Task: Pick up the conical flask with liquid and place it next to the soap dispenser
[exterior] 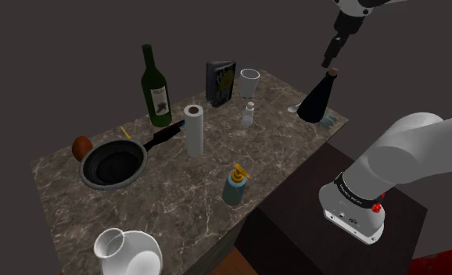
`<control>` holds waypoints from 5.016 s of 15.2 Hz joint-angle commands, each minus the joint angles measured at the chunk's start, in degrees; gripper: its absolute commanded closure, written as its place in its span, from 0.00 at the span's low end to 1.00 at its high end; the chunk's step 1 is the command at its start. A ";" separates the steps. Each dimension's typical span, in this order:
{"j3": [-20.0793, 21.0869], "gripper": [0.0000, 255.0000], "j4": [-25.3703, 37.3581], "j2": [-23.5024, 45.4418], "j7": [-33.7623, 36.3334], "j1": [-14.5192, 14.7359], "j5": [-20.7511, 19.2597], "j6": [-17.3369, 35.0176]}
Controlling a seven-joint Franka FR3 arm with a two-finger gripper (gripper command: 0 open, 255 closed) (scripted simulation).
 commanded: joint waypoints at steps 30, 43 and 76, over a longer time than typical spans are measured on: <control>-10.35 1.00 -1.37 13.45 -9.75 -1.81 -5.49 13.74; -8.31 1.00 4.71 10.27 -10.64 -1.63 -4.54 4.58; -4.55 1.00 30.82 11.53 -14.89 -0.13 -1.01 -20.14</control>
